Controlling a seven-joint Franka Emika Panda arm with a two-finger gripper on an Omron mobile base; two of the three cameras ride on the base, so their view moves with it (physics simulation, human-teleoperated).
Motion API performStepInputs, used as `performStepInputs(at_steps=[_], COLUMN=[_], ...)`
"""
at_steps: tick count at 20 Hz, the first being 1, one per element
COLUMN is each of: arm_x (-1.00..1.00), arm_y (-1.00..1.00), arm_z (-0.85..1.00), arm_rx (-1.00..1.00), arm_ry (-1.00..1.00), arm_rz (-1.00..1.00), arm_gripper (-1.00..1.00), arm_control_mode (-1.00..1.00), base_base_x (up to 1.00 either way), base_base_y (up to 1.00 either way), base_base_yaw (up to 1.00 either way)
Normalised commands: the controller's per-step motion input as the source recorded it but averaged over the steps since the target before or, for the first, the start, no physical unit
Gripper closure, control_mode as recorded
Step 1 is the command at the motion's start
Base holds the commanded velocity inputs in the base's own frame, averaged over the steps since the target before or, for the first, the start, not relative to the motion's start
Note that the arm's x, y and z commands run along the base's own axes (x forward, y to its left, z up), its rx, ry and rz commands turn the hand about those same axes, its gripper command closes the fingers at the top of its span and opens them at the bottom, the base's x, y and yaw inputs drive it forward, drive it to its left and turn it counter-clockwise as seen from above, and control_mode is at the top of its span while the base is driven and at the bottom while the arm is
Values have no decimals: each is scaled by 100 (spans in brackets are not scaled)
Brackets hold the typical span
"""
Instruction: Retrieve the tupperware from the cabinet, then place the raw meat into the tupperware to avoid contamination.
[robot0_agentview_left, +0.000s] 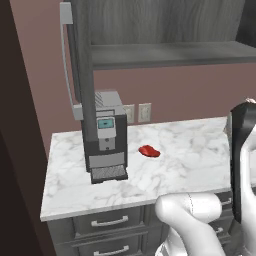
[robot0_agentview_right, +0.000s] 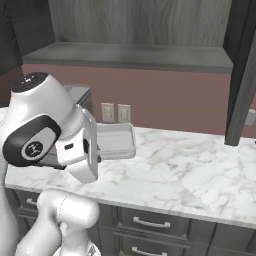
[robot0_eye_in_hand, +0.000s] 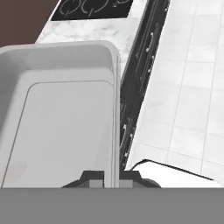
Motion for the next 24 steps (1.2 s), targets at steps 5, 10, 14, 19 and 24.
performStepInputs(at_steps=[5,10,14,19,24], arm_x=[94,86,77,80,63], arm_y=[-2,-26,-39,-14,4], arm_z=[-31,-63,-71,-84,-87], arm_rx=[1,1,4,0,0], arm_ry=[-3,10,16,7,9], arm_rz=[5,7,4,6,10], arm_gripper=[100,100,100,100,100], arm_control_mode=[-100,-100,-100,-100,-100], base_base_x=[0,0,0,0,0], base_base_y=[0,0,0,0,0], base_base_yaw=[0,0,0,0,0])
